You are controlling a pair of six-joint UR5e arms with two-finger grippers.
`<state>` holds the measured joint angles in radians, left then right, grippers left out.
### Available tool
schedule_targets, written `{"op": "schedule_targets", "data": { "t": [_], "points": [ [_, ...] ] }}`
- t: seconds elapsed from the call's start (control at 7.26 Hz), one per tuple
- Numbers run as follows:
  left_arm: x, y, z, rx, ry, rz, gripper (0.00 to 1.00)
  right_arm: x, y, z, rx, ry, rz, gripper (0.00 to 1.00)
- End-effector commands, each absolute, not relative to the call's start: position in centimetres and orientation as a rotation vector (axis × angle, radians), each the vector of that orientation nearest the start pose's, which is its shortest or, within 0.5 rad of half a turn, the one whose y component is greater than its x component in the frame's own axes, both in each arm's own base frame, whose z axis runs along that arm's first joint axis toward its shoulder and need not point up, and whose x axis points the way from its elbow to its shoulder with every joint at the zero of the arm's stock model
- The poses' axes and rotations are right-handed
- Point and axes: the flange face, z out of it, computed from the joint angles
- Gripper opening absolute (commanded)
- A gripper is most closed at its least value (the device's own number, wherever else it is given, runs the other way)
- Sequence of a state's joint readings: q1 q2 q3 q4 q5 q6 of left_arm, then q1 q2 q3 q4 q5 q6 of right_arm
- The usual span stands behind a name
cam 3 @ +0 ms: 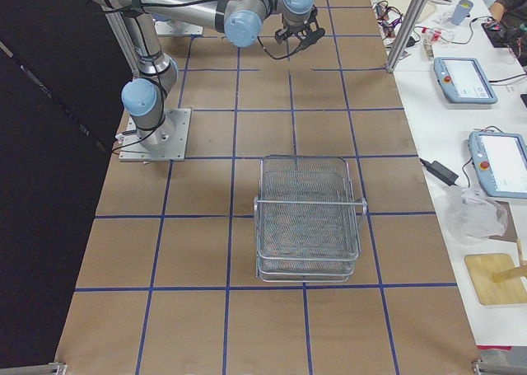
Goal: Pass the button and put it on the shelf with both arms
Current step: 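Lift the button and carry it toward the right gripper while the right gripper approaches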
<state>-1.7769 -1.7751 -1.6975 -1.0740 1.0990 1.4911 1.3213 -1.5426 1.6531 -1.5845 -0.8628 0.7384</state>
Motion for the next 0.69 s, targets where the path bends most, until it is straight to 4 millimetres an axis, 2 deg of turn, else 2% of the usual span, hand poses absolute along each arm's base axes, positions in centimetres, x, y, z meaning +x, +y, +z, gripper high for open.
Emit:
{"op": "schedule_targets", "data": {
  "t": [0.0, 0.28, 0.55],
  "points": [
    [-32.2, -52.9, 39.2, -2.165, -1.748, 0.643, 0.00, 7.1, -53.2, 44.4, 1.268, 2.089, 0.401, 1.00],
    [-36.4, -53.1, 40.3, -2.122, -1.763, 0.643, 0.00, 7.4, -53.2, 43.9, 1.332, 2.040, 0.456, 1.00],
    [-40.5, -52.6, 42.4, -2.164, -1.729, 0.687, 0.00, 8.3, -52.0, 41.7, 1.363, 1.908, 0.587, 1.00]
  ]
}}
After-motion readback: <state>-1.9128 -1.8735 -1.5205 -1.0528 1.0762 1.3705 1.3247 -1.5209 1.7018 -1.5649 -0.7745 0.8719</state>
